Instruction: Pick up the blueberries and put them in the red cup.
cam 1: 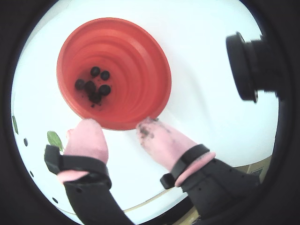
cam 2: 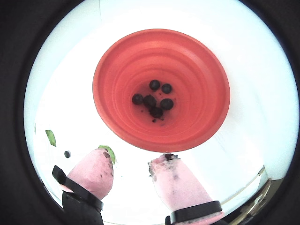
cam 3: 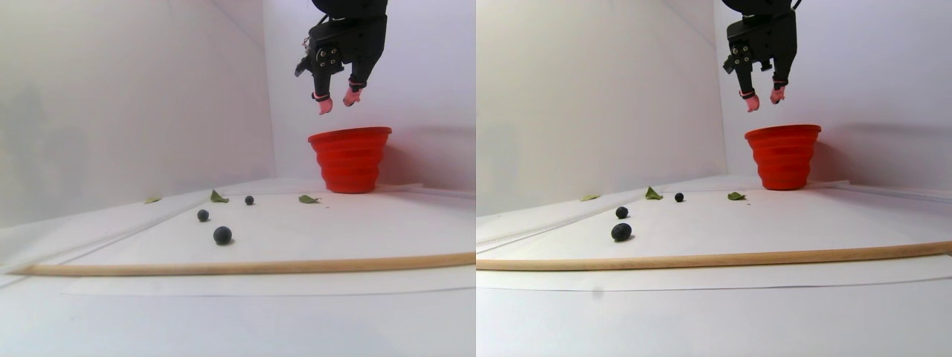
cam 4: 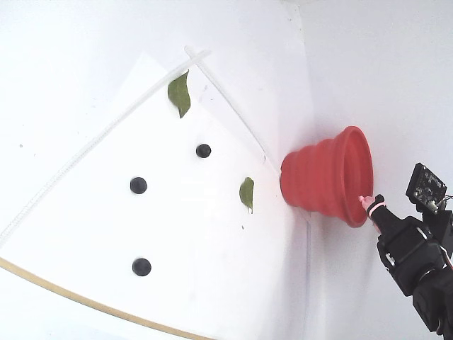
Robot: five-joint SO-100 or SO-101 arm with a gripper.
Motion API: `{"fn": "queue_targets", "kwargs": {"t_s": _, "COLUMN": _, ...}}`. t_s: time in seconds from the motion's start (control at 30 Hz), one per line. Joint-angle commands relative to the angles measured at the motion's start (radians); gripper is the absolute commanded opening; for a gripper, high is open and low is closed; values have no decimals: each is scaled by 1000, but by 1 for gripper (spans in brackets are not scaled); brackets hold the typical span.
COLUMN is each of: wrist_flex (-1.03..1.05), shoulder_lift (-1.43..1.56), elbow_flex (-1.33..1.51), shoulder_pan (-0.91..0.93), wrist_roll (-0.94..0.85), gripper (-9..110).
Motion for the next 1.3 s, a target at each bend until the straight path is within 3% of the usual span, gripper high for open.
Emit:
{"fn": "queue_targets", "kwargs": {"t_s": 0.0, "wrist_flex": 11, "shoulder_lift": 175, "elbow_flex": 0, "shoulder_pan": -20, "wrist_roll": 2, "gripper": 16}}
{"fn": "queue_targets", "kwargs": {"t_s": 1.27, "wrist_flex": 242, "shoulder_lift": 457, "elbow_flex": 324, "shoulder_pan": -196, "wrist_roll": 5, "gripper": 16}}
